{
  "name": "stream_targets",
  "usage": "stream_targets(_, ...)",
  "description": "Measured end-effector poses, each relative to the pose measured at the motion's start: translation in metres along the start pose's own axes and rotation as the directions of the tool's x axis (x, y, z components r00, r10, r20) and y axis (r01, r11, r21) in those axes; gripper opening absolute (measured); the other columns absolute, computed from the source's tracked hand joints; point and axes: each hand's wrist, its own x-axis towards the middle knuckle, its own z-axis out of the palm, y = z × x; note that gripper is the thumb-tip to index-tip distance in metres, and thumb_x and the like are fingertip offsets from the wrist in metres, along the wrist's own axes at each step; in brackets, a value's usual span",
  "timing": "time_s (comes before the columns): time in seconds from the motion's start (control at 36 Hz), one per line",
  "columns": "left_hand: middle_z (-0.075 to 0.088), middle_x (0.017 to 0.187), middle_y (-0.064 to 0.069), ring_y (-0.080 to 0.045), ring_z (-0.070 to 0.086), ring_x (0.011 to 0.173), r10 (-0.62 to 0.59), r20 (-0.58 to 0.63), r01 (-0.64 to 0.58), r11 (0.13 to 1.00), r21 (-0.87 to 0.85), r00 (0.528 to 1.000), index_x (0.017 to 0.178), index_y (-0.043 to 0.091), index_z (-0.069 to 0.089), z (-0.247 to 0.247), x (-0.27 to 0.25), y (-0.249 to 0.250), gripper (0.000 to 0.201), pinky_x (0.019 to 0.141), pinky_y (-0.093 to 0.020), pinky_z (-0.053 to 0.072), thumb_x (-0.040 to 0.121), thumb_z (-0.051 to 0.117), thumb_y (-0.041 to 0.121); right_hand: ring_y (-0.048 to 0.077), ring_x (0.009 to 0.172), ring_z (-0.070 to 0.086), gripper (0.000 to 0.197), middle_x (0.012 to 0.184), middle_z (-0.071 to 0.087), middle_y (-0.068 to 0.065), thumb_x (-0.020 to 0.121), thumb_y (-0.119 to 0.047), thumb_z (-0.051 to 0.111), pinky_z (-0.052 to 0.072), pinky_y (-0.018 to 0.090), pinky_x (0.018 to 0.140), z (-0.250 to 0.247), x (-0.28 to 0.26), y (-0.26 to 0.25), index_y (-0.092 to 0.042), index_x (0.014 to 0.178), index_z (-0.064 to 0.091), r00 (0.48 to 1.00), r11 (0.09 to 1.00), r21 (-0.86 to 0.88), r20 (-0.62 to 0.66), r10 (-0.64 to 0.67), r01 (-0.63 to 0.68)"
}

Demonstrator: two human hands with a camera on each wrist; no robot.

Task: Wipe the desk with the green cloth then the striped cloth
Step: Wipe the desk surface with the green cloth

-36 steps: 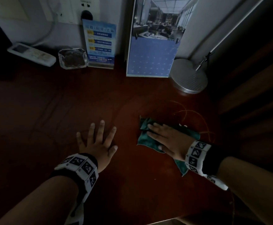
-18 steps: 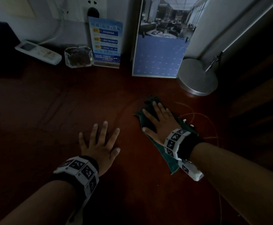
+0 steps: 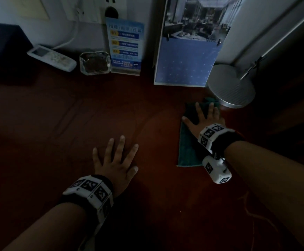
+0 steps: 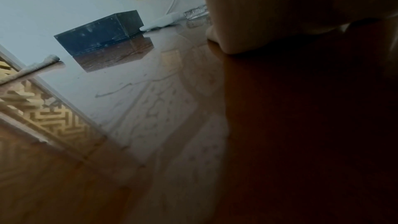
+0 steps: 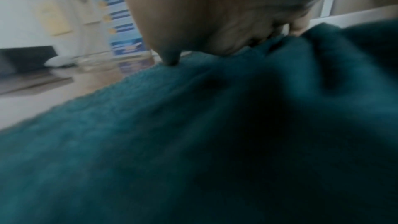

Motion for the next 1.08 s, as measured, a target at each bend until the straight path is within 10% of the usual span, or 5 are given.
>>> stream_targets(0.14,-0.052,0.13,0.01,-0.022,-0.033,0.137,-0.008,0.015,0.008,1.0,0.02,1.0,0.12,0.048,-0.043,0.0,0.001,-0.001,0.071,0.107,-0.061,-0.013,0.053,-0.025,0.064,0.029,0.145,0.001,0.072,0.158,-0.009,0.009,0.091,-0.066,0.02,0.012,0.044,0.112,-0.005,-0.011,0.02,-0.032,0.151,-0.001,0.998,0.999,-0.031,-0.061,-0.036,0.034)
stream_targets(0.22,-0.051,0.133,0.009,-0.023,-0.033,0.138,-0.017,0.013,0.016,0.999,0.037,1.0,0.12,0.047,-0.043,0.0,0.001,0.0,0.067,0.108,-0.061,-0.012,0.059,-0.023,0.066,0.026,0.145,-0.004,0.069,0.158,-0.014,0.007,0.095,-0.055,0.033,0.004,0.04,0.116,-0.006,-0.014,0.037,-0.028,0.151,0.003,0.958,0.96,-0.095,-0.096,-0.271,0.262)
stream_targets(0.36,-0.051,0.131,0.01,-0.023,-0.032,0.139,-0.021,0.007,0.021,0.999,0.03,1.0,0.119,0.048,-0.043,0.0,0.002,0.0,0.071,0.108,-0.061,-0.012,0.053,-0.024,0.065,0.021,0.144,-0.017,0.073,0.155,-0.023,0.001,0.092,-0.058,0.037,-0.007,0.04,0.117,-0.006,-0.005,0.053,-0.041,0.145,-0.01,0.835,0.815,-0.183,0.127,-0.535,0.55)
stream_targets(0.86,-0.04,0.146,0.011,-0.023,-0.027,0.141,-0.05,-0.057,0.053,0.998,0.039,0.997,0.123,0.048,-0.038,0.005,0.003,0.0,0.061,0.11,-0.061,-0.008,0.076,-0.006,0.07,0.028,0.145,-0.012,0.081,0.156,-0.023,0.004,0.081,-0.078,0.014,0.0,0.052,0.115,0.019,-0.029,0.046,-0.041,0.145,-0.018,0.993,0.99,-0.085,0.045,-0.107,0.111)
stream_targets(1.08,-0.032,0.152,0.008,-0.023,-0.024,0.142,-0.057,-0.092,0.06,0.998,0.035,0.994,0.121,0.05,-0.04,0.003,-0.001,0.001,0.065,0.111,-0.061,-0.005,0.062,-0.019,0.068,0.032,0.144,-0.013,0.082,0.156,-0.023,0.009,0.082,-0.077,0.012,-0.002,0.053,0.115,0.033,-0.064,0.038,-0.035,0.146,-0.02,0.999,1.0,-0.015,0.032,-0.012,0.013)
